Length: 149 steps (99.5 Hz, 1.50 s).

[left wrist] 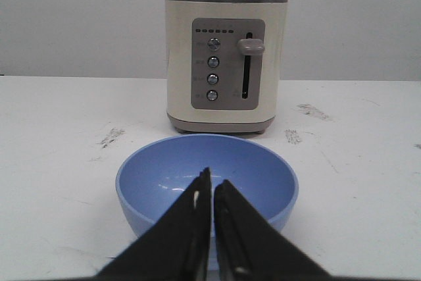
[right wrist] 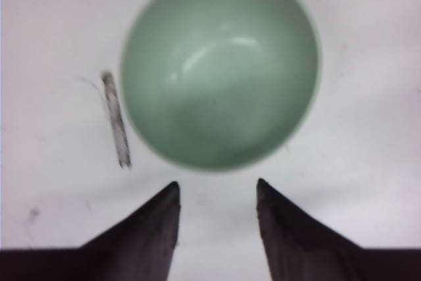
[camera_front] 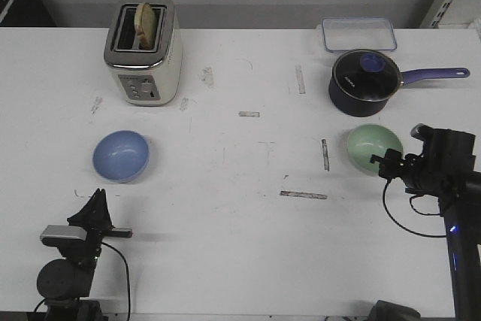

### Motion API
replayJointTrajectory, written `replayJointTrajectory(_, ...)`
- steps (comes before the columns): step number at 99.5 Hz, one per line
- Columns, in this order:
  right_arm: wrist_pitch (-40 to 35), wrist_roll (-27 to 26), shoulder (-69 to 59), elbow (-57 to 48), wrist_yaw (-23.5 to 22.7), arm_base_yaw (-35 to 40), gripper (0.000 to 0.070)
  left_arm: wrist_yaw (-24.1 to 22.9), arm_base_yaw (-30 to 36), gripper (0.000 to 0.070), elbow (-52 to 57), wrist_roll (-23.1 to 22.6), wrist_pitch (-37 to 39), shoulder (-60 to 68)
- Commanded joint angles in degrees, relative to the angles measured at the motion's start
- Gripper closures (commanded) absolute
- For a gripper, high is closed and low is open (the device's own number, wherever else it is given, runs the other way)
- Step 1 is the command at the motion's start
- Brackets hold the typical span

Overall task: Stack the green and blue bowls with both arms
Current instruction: 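Reach the right gripper forward to the rim of the pale green bowl, then grip the green bowl rim and slide it toward the table center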

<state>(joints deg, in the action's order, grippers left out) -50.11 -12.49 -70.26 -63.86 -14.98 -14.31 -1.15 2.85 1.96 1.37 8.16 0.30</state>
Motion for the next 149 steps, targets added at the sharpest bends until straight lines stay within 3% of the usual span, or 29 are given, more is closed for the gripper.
replayJointTrajectory(1, 0.6, -0.8, -1.0, -1.2, -0.5, -1.8, 0.0313, 0.0, 0.0, 0.0699, -1.2, -0.5, 0.9, -0.1)
replayJointTrajectory(10, 1.1, -0.8, -1.6, -1.2, -0.2, -4.0, 0.0235, 0.0, -0.1, 0.0699, -1.2, -0.5, 0.9, -0.1)
replayJointTrajectory(40, 10.4, -1.4, -9.1, -1.0, -0.2, -5.2, 0.0236, 0.0, -0.1, 0.0699, -1.2, -0.5, 0.9, -0.1)
replayJointTrajectory(82, 15.2, -1.6, -20.7, -1.0, 0.0, -4.4, 0.0242, 0.0, -0.1, 0.0699, -1.2, -0.5, 0.9, -0.1)
replayJointTrajectory(90, 15.8, -1.6, -21.7, -1.0, 0.1, -4.3, 0.0317, 0.0, -0.1, 0.0699, -1.2, -0.5, 0.9, -0.1)
replayJointTrajectory(100, 16.9, -1.6, -21.7, -1.0, 0.0, -4.3, 0.0547, 0.0, -0.1, 0.0699, -1.2, -0.5, 0.9, -0.1)
replayJointTrajectory(109, 17.1, -1.6, -21.7, -1.0, 0.0, -4.3, 0.0700, 0.0, -0.1, 0.0699, -1.2, -0.5, 0.9, -0.1)
replayJointTrajectory(149, 17.6, -3.2, -16.3, -1.1, 0.0, 0.4, 0.0700, 0.0, 0.0, 0.0699, -1.2, -0.5, 0.9, -0.1)
